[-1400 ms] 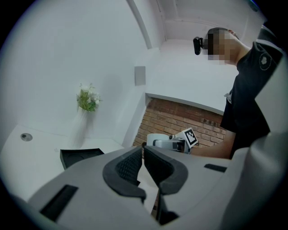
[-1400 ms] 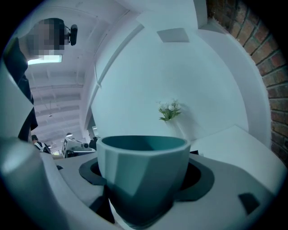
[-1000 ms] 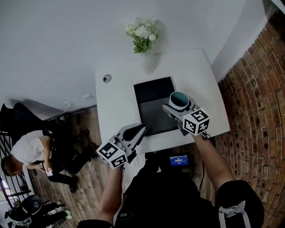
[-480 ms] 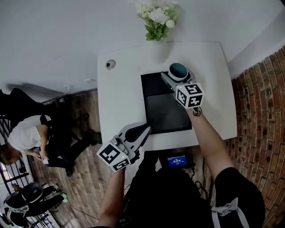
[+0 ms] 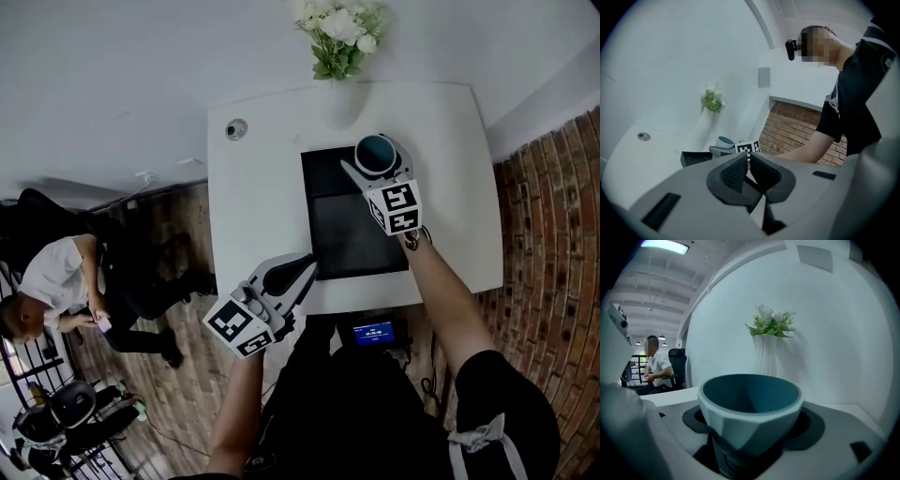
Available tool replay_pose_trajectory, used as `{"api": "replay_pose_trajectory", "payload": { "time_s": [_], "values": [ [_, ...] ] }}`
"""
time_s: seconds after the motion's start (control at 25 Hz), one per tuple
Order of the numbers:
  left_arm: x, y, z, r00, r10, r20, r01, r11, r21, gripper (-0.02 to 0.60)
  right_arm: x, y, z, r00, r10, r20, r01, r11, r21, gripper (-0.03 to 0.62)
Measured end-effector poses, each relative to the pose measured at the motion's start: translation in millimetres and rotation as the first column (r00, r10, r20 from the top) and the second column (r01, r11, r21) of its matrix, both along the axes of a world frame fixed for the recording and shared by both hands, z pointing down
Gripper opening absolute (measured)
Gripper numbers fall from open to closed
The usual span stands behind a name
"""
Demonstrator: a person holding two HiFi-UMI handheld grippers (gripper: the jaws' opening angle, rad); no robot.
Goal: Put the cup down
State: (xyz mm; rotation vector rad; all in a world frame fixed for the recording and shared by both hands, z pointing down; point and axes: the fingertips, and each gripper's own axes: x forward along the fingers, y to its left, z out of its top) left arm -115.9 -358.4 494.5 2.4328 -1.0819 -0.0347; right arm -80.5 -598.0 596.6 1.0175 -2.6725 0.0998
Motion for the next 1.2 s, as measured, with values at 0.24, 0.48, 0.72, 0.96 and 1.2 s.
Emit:
{"api": "replay_pose_trajectory", "payload": {
  "time_s": [0.24, 0.48, 0.72, 0.96, 1.2],
  "values": [
    [2.8, 2.6, -3.9, 1.0, 0.012, -0.006, -0.012, 1.0, 0.013, 0.008, 5.7, 6.7, 16.3, 0.996, -0.022, -0.092, 0.016, 0.997, -0.073, 0.41],
    [-0.4, 7.7, -7.1, 1.0, 0.014, -0.013, -0.014, 1.0, 0.023, 0.009, 28.4, 26.2, 24.2, 0.991, -0.014, -0.132, 0.0, 0.994, -0.105, 0.41],
    [-3.3, 16.6, -9.0, 0.999, 0.013, -0.03, -0.012, 0.999, 0.034, 0.008, 60.1, 54.7, 20.5, 0.991, 0.004, -0.134, -0.023, 0.99, -0.138, 0.41],
    [-0.2, 24.7, -14.1, 0.998, 0.039, -0.044, -0.036, 0.998, 0.051, 0.008, 92.7, 85.9, -2.9, 0.999, 0.051, -0.017, -0.053, 0.979, -0.198, 0.395],
    [4.2, 35.3, -21.9, 0.997, 0.063, -0.047, -0.059, 0.995, 0.078, 0.008, 114.3, 123.0, -44.0, 0.993, 0.097, 0.071, -0.084, 0.982, -0.166, 0.188]
  ]
}}
